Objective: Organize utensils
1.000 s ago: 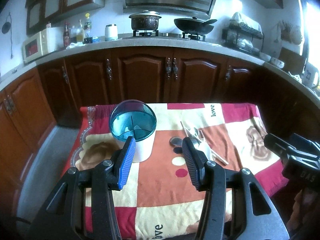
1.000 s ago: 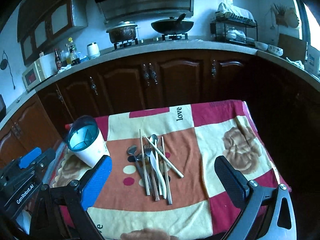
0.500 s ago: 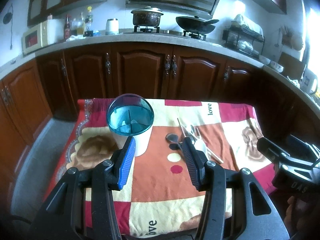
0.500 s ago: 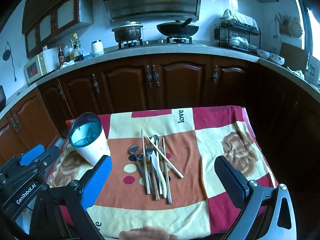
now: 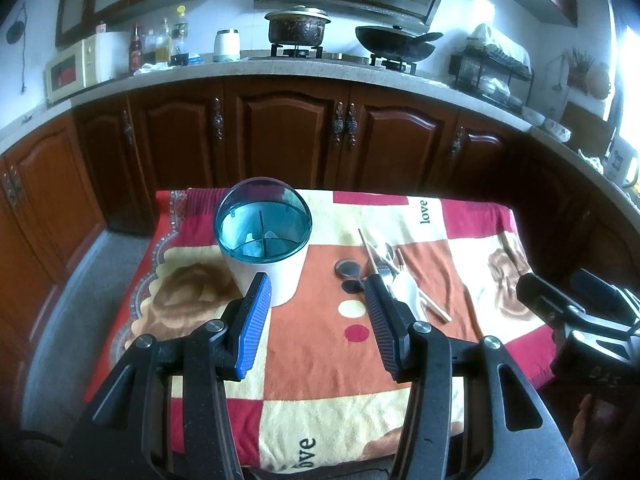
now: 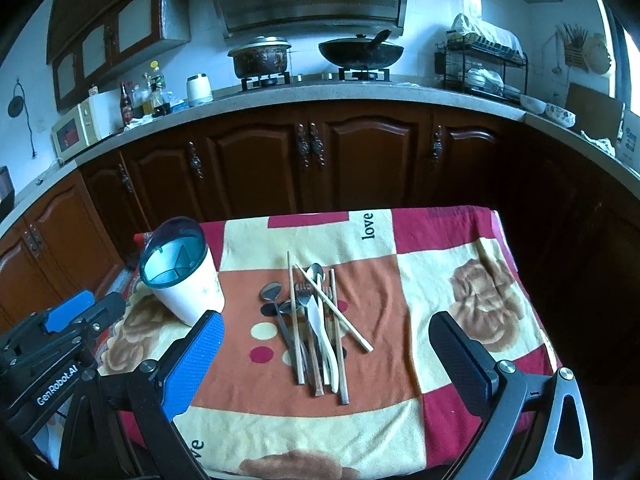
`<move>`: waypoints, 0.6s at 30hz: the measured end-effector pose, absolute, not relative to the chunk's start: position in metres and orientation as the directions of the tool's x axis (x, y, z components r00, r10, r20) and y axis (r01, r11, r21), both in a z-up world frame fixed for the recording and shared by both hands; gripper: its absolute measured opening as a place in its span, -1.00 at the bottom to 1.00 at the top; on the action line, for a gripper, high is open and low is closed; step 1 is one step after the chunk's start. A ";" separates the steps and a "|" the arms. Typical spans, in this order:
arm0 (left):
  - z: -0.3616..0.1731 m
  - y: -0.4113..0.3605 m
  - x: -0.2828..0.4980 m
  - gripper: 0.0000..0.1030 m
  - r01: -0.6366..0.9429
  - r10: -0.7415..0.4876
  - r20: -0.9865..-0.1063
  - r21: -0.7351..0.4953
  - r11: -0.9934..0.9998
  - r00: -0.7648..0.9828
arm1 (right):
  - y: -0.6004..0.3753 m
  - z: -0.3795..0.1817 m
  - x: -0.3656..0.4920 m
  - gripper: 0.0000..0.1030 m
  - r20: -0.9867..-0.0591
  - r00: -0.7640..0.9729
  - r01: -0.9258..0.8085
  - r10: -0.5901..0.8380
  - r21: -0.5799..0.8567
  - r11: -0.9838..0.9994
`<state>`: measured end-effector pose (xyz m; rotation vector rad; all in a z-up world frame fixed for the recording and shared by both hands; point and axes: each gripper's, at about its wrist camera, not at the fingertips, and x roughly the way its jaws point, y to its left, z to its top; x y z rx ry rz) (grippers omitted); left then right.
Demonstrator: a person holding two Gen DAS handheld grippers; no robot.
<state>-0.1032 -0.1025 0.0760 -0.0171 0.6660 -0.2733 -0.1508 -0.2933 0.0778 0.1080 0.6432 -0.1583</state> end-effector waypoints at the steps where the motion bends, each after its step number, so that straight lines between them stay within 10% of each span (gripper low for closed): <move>1: 0.076 -0.102 -0.103 -0.06 0.244 -0.255 -0.608 -0.102 0.964 0.752 | -0.293 0.078 -0.151 0.98 -0.602 0.791 0.178 -0.110 0.054 0.982; 18: 0.071 -0.103 -0.101 -0.06 0.254 -0.257 -0.619 -0.095 0.963 0.743 | -0.285 0.072 -0.148 0.98 -0.610 0.787 0.146 -0.093 0.038 0.988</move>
